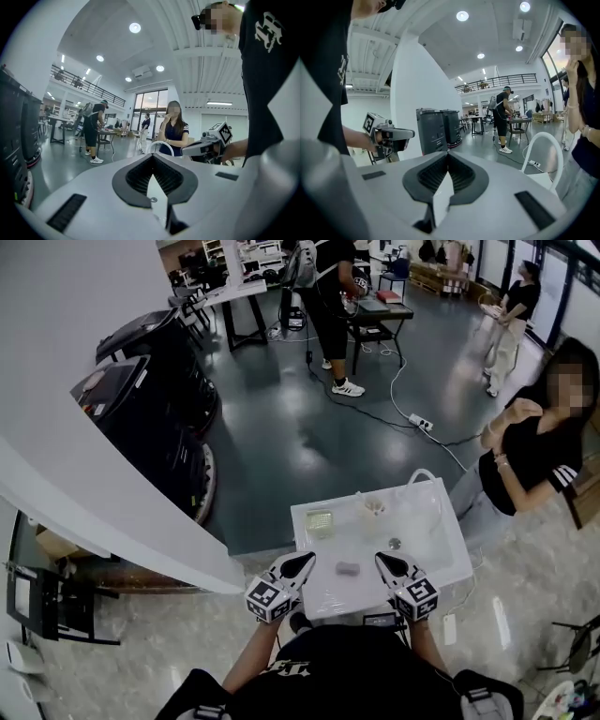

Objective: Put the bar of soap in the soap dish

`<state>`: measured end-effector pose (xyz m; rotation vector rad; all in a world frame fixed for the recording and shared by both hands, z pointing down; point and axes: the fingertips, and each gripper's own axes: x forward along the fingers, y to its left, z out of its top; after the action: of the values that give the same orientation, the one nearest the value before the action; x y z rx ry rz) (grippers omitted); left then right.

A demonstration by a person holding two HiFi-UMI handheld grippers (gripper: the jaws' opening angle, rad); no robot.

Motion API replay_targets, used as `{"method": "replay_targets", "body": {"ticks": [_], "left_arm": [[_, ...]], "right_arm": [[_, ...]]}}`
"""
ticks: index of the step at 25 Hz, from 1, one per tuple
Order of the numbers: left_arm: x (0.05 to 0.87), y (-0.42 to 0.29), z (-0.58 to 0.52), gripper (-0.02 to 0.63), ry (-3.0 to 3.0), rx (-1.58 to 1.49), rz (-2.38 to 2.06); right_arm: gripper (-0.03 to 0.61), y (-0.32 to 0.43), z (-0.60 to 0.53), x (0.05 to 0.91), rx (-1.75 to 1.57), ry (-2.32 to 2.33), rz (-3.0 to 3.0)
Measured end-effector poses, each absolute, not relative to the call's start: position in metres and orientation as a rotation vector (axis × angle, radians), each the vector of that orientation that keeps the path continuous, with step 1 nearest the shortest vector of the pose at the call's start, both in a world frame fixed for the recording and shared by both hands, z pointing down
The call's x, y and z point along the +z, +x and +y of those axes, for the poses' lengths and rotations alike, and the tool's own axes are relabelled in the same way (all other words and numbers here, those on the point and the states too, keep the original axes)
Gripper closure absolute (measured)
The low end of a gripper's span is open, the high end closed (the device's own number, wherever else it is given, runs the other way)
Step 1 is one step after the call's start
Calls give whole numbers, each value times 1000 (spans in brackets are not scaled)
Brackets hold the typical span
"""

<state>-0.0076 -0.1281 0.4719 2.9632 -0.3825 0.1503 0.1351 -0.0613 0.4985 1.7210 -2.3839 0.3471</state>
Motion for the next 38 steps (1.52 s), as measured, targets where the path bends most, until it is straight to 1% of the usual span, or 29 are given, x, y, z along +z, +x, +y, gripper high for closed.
{"method": "replay_targets", "body": {"ticks": [5,10,13,22,32,38], "left_arm": [[479,-31,-163,604,2958,136,-326],[481,-28,-179,605,2963,128,-194],[491,-33,-182,605,2940,166,-137],[511,-7,-200,605,2919,201,-197],[523,32,-195,606,2909,260,-364],[534,44,-185,606,2907,312,-398]], "right_arm": [[570,102,-87,503,365,1729,-2341],[569,100,-95,500,361,1795,-2252],[569,96,-92,509,418,1826,-2201],[569,140,-111,536,483,1779,-2198],[569,174,-139,577,532,1520,-2308],[569,177,-148,624,682,1307,-2313]]}}
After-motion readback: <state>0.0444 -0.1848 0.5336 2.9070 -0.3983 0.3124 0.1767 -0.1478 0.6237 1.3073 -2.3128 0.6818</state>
